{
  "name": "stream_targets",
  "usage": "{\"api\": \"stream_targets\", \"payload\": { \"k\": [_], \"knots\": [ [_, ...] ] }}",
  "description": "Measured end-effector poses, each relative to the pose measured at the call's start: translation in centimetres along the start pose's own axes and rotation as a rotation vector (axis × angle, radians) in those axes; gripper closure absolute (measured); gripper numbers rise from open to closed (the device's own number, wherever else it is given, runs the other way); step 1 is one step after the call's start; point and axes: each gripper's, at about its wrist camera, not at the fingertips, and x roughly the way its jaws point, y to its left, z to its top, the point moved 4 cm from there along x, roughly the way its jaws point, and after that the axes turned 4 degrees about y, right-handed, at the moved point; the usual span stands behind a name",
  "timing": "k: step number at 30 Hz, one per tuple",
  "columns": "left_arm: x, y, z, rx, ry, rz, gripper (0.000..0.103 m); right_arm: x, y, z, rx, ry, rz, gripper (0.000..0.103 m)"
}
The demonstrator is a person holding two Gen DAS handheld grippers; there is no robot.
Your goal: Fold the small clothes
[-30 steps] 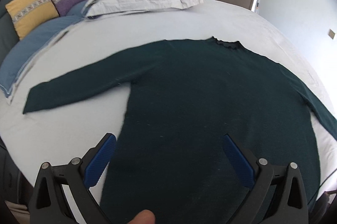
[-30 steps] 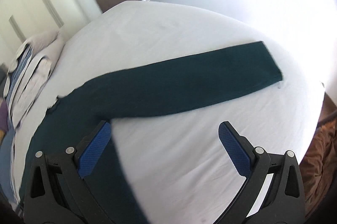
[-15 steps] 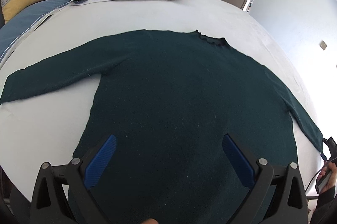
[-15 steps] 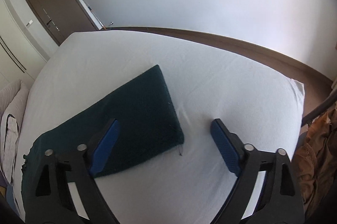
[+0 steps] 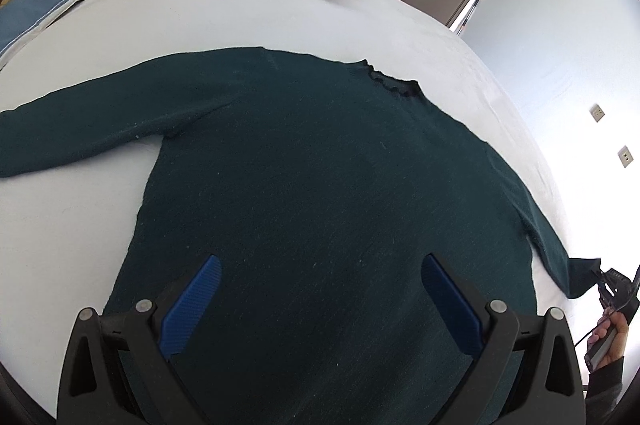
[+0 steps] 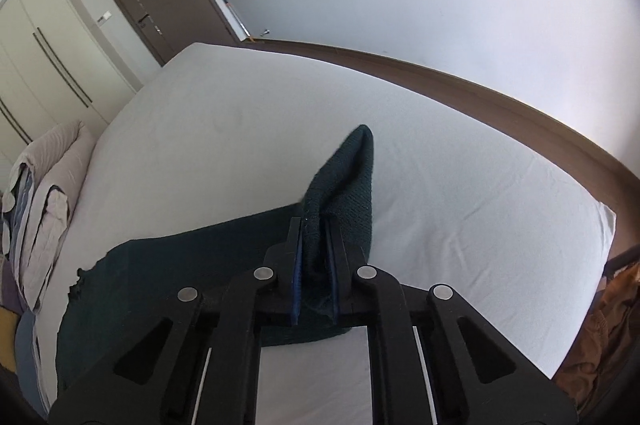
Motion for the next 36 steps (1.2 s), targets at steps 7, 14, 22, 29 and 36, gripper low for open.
{"api": "stream_targets", "payload": {
  "k": [7, 14, 22, 29, 36],
  "knots": [
    [-0.4, 1.3, 1.4, -0.041, -0.026, -0.060, 0.001, 0.9, 15.8, -2.2, -0.280, 0.024, 0.194, 0.095],
    [-0.6, 3.4, 2.6, -0.103, -0.045, -0.120, 0.003, 4.0, 33.2, -10.5, -0.450, 0.164, 0.375, 0.095],
    [1.3, 1.7, 3.7, -0.094, -0.022, -0.177, 0.004, 4.6, 38.1, -29.7, -0.480, 0.359, 0.394, 0.094],
    [4.7, -3.7, 4.3, -0.049, 0.050, -0.255, 0.004, 5.0, 34.1, -29.9, -0.407, 0.328, 0.466, 0.044],
    [11.5, -9.8, 4.6, 0.010, 0.176, -0.255, 0.027, 3.5, 26.0, -26.5, -0.263, 0.326, 0.498, 0.043]
  ]
}}
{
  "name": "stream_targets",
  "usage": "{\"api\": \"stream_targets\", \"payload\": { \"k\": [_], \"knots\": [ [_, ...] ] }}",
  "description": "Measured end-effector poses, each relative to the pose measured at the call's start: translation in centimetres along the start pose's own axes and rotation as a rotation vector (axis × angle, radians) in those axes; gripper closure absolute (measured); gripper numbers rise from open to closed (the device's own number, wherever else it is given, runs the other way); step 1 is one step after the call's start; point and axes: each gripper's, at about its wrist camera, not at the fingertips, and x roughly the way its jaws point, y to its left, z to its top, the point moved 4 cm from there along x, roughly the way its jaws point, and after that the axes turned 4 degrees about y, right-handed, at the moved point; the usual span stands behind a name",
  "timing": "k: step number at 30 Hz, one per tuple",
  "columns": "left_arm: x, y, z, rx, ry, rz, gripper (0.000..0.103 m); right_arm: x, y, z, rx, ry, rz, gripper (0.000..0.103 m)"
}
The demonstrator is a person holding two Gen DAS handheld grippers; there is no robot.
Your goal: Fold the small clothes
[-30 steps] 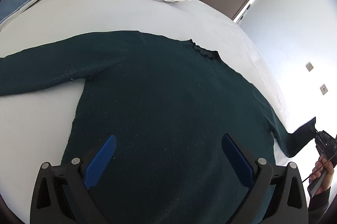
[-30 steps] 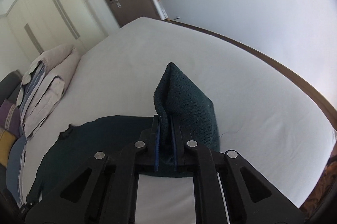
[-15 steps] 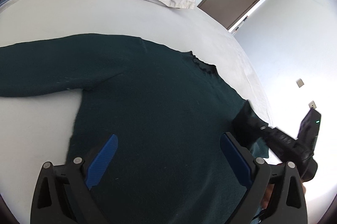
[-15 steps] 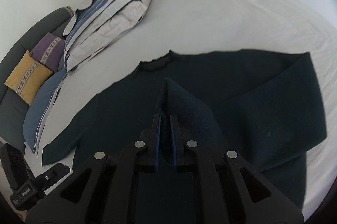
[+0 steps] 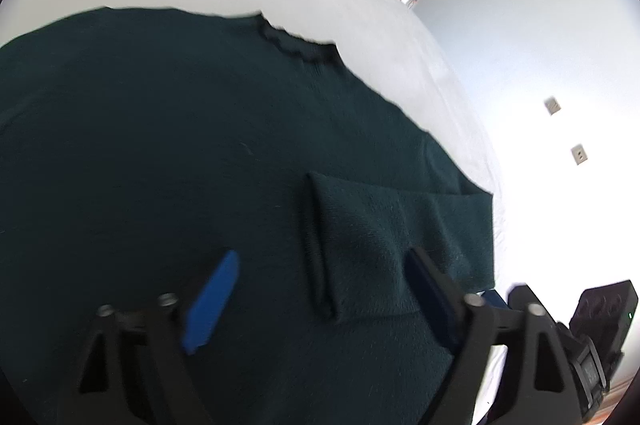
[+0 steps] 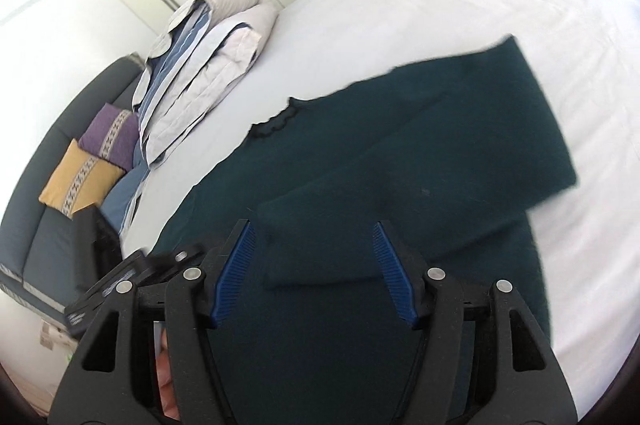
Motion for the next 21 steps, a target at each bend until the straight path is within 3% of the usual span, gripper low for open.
{"api": "stream_targets", "payload": {
  "k": [5, 7, 9, 13, 21],
  "knots": [
    [3.4, -1.7, 1.0, 0.027, 0.028, 0.056, 0.049, -1.0, -5.0, 0.6, 0.147, 0.014, 0.040, 0.042],
    [3.8, -1.9, 1.6, 0.033, 0.040, 0.074, 0.076, -0.8, -6.7, 0.4, 0.190, 0.025, 0.046, 0.042],
    [3.4, -1.8, 2.1, 0.045, 0.034, 0.072, 0.092, -0.6, -8.0, 0.4, 0.231, 0.028, 0.067, 0.042],
    [1.1, -1.5, 3.0, 0.067, -0.008, 0.066, 0.094, 0.4, -9.4, 0.9, 0.297, 0.016, 0.109, 0.042],
    [-5.4, 0.2, 6.8, 0.066, -0.176, 0.052, 0.094, 2.4, -9.9, 3.2, 0.452, 0.011, 0.206, 0.042]
  ]
}}
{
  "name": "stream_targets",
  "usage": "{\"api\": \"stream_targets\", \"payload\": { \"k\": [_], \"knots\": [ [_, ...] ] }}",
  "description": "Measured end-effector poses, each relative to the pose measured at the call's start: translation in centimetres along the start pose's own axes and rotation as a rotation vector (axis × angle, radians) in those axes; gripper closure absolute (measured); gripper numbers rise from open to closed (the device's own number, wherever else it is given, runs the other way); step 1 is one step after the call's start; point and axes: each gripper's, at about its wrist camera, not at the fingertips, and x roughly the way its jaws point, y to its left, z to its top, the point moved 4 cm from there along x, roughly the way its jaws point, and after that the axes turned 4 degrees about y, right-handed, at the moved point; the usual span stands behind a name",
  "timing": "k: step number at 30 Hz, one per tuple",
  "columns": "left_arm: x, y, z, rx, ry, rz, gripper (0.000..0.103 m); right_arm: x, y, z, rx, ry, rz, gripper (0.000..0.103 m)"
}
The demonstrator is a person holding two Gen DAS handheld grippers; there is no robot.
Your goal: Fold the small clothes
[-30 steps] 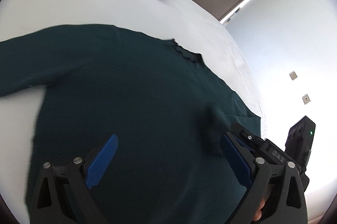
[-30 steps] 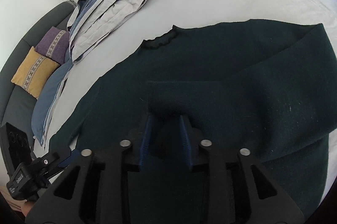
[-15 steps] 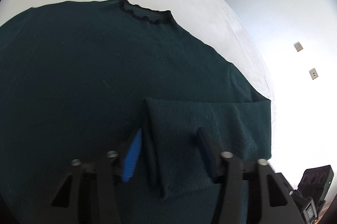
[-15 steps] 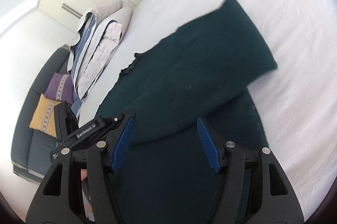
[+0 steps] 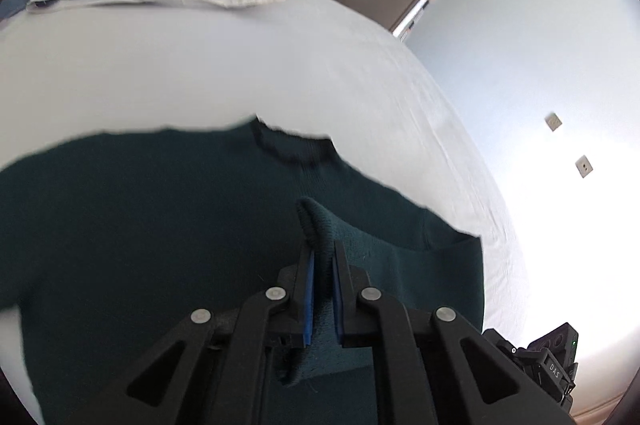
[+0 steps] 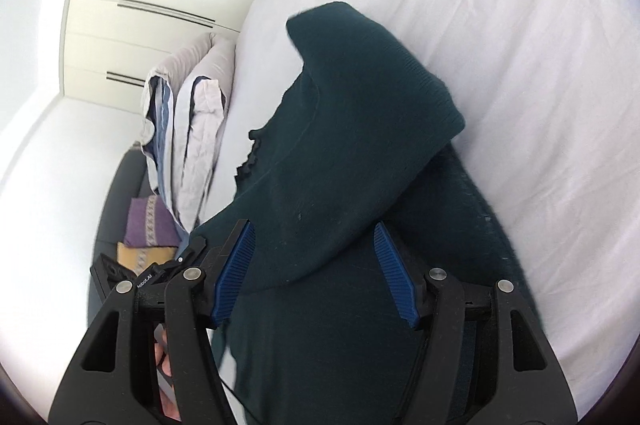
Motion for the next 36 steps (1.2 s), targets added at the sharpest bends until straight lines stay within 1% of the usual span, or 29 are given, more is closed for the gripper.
{"api": "stream_targets", "payload": {
  "k": [2, 5, 8, 11, 13, 15, 17, 20, 22, 24, 25, 26, 28, 30, 31, 32, 33, 34, 36],
  "knots": [
    [-0.8, 1.4, 1.1, -0.015, -0.027, 0.015, 0.094, 0.7, 0.0, 0.5, 0.032, -0.002, 0.015, 0.041],
    [-1.7, 4.4, 1.9, -0.073, -0.049, 0.030, 0.094, 1.7, 0.5, 1.4, 0.076, -0.025, -0.001, 0.041],
    [-2.1, 7.3, 1.9, -0.126, -0.055, 0.035, 0.094, 1.9, 0.2, 2.2, 0.107, -0.056, -0.018, 0.042],
    [-1.6, 9.0, 1.1, -0.144, -0.030, 0.044, 0.094, 2.5, 0.3, 2.9, 0.127, -0.049, -0.005, 0.041],
    [-0.7, 9.0, 0.4, -0.137, -0.002, 0.049, 0.094, 3.1, 0.7, 3.4, 0.128, -0.048, -0.007, 0.041],
    [0.0, 9.1, -0.2, -0.126, 0.019, 0.059, 0.094, 2.9, 0.3, 3.8, 0.134, -0.066, -0.015, 0.042],
    [0.1, 9.3, -0.8, -0.128, 0.026, 0.058, 0.094, 2.4, -0.4, 4.9, 0.159, -0.112, -0.027, 0.043],
    [0.2, 9.8, -1.1, -0.136, 0.034, 0.053, 0.094, 0.7, -1.4, 6.4, 0.182, -0.181, -0.009, 0.046],
    [0.5, 9.7, -1.1, -0.131, 0.044, 0.054, 0.094, 0.1, -2.1, 7.2, 0.187, -0.190, -0.009, 0.047],
    [1.1, 9.5, -1.5, -0.115, 0.051, 0.068, 0.094, 0.1, -3.2, 7.4, 0.206, -0.184, -0.004, 0.055],
    [1.4, 9.5, -1.8, -0.115, 0.054, 0.073, 0.094, 0.2, -3.5, 7.4, 0.198, -0.182, -0.013, 0.060],
    [1.6, 9.6, -1.8, -0.119, 0.054, 0.077, 0.094, 0.1, -3.5, 7.3, 0.180, -0.183, -0.017, 0.063],
    [2.0, 10.0, -1.8, -0.130, 0.055, 0.077, 0.094, -0.1, -3.5, 7.2, 0.158, -0.175, -0.012, 0.063],
    [2.0, 10.3, -1.7, -0.127, 0.054, 0.072, 0.094, -0.5, -3.3, 7.0, 0.159, -0.146, -0.008, 0.062],
    [2.1, 10.3, -1.6, -0.122, 0.054, 0.070, 0.094, -0.9, -2.9, 6.7, 0.161, -0.120, -0.028, 0.061],
    [2.1, 10.4, -1.5, -0.117, 0.052, 0.067, 0.094, -1.4, -2.4, 6.4, 0.149, -0.105, -0.049, 0.059],
    [2.0, 10.5, -1.5, -0.112, 0.049, 0.065, 0.094, -1.9, -1.8, 6.0, 0.121, -0.099, -0.063, 0.059],
    [2.2, 10.4, -1.4, -0.112, 0.048, 0.064, 0.094, -2.6, -0.4, 6.0, 0.060, -0.100, -0.085, 0.059],
    [2.2, 10.3, -1.3, -0.112, 0.043, 0.065, 0.094, -3.5, 1.9, 6.2, -0.045, -0.125, -0.146, 0.059]
  ]
}}
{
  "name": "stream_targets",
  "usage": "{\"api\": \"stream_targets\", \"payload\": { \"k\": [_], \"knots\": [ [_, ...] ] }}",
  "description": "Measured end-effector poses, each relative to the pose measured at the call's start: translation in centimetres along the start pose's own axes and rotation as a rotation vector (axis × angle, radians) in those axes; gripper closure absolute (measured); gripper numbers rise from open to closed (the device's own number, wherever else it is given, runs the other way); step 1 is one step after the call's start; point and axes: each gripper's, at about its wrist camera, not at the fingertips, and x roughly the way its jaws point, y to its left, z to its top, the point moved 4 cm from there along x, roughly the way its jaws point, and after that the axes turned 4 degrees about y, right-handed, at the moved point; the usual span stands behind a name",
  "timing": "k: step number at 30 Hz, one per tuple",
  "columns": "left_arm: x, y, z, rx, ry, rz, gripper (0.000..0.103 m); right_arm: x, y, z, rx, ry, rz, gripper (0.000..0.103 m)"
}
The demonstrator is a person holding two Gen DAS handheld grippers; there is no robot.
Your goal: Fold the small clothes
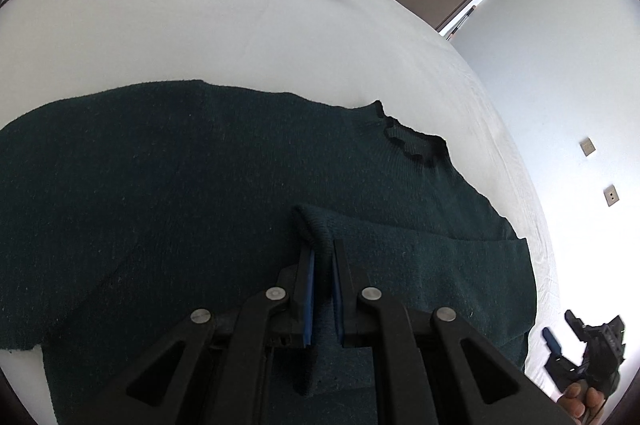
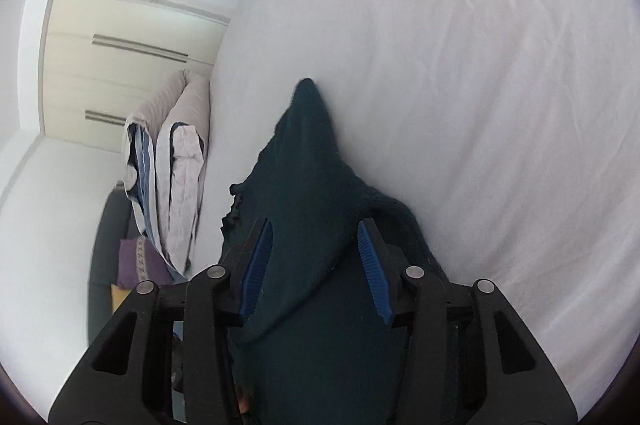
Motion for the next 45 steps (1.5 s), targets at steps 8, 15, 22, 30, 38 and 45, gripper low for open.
{"api": "stream_targets", "payload": {
  "k": [8, 15, 22, 30, 38, 45],
  "knots": [
    [-0.3, -1.0, 1.0, 0.050, -0.048, 0.008, 0.094, 5.8, 5.4, 6.1, -0.304, 0.028, -0.227, 0.059],
    [0.8, -0.7, 1.1, 0.056, -0.048, 0.022, 0.094, 11.0, 4.5, 8.3, -0.433, 0.047, -0.421, 0.087],
    [0.9, -0.5, 0.8, 0.073, -0.066, 0.031, 0.094, 9.7, 2.8, 9.4, -0.425, -0.026, -0.431, 0.098],
    [1.7, -0.1, 0.2, 0.093, -0.086, 0.039, 0.090, 9.1, 1.4, 9.3, -0.401, -0.033, -0.400, 0.097],
    [1.9, 0.2, 0.3, 0.087, -0.094, 0.011, 0.088, 5.0, 5.4, 2.9, -0.512, -0.084, -0.351, 0.077],
    [-2.4, 1.7, 1.0, -0.014, -0.136, -0.017, 0.033, 5.9, 3.9, 1.1, -0.538, -0.055, -0.396, 0.049]
  ]
}}
